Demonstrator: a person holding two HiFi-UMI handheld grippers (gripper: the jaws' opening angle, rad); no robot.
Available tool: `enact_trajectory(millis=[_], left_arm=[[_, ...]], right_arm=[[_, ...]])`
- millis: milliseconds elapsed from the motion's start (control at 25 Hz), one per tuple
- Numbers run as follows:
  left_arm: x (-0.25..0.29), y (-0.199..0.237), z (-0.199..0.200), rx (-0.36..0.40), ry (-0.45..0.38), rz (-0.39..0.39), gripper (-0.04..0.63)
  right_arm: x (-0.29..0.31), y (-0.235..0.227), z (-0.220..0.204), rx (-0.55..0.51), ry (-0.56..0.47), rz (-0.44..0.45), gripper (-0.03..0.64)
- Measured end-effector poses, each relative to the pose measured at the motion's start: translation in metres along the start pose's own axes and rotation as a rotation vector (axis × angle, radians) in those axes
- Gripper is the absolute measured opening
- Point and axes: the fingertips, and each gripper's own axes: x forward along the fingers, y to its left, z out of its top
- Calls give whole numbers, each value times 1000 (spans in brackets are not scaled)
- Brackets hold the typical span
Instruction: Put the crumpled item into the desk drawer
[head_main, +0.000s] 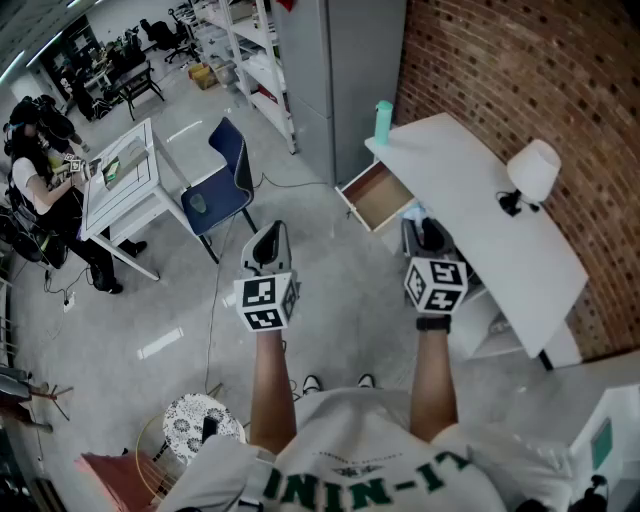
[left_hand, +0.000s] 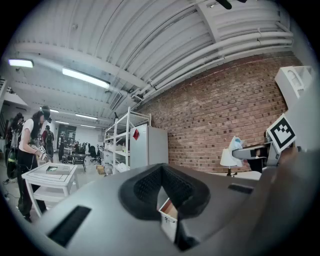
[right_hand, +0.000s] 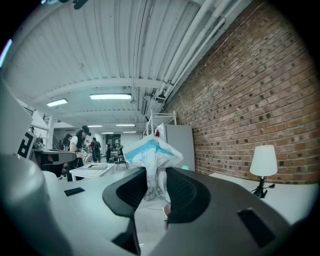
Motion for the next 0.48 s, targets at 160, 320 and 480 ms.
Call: enact_trajectory(millis=[160,320,480], left_arm=[[0,-13,4,-6,-8,2,-6],[1,-33,8,-12,-17,-10,-6],[4,-52,6,-24,-13,-16,-6]], right_arm=[[-6,-11,2,-8,-6,7,110],[-11,-16,2,-17,-14,38,110],[-17,-24,3,-11,-17,70,110]])
